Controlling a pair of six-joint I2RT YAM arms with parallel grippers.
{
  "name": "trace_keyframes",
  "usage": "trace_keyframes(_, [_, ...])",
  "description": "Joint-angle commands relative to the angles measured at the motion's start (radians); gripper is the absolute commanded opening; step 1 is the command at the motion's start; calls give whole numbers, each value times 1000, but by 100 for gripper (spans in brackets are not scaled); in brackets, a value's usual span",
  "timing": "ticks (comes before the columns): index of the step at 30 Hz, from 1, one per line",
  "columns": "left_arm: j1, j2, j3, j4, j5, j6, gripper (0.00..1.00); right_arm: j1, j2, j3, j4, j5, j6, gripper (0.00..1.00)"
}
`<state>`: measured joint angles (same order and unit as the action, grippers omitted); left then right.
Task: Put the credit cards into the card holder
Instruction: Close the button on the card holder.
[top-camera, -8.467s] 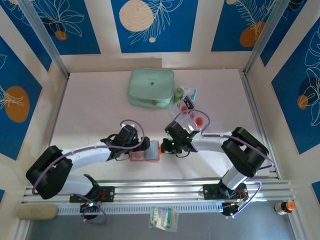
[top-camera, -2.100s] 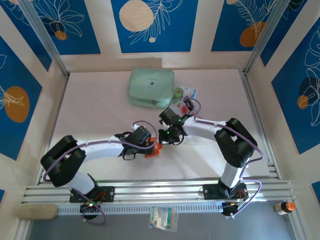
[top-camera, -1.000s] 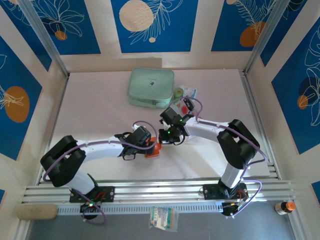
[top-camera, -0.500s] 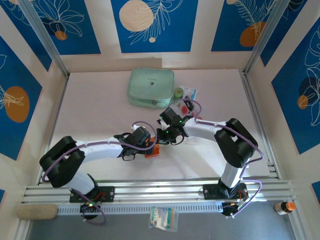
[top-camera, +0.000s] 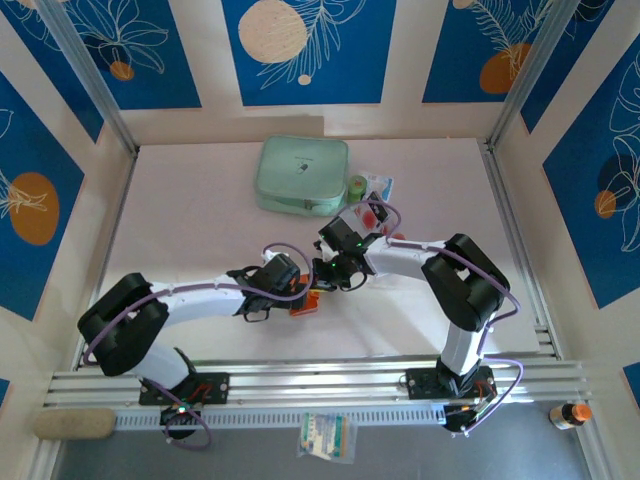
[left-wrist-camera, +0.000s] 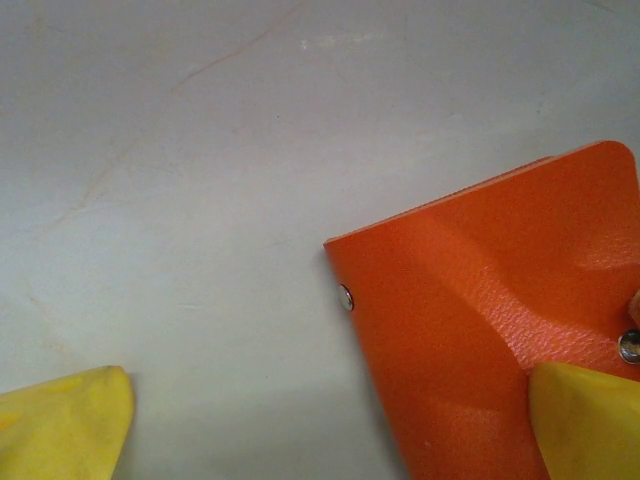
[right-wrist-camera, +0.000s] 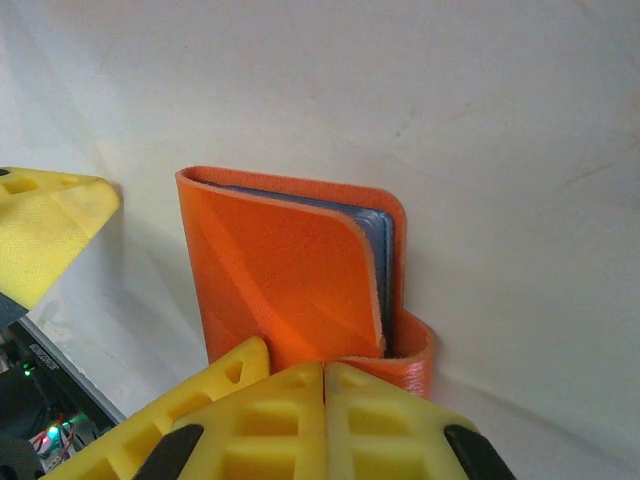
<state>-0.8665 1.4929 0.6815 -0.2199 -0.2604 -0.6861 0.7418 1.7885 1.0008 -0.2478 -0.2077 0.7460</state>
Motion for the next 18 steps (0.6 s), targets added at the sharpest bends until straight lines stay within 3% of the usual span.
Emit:
trace_keyframes(1, [-8,15,-31,-89,-18,9,100,22,54,-23,32,-37,20,0])
trace_keyframes(18, [4,-57,7,-163,-54,40,100,18,28,-68,45,-21,31,0])
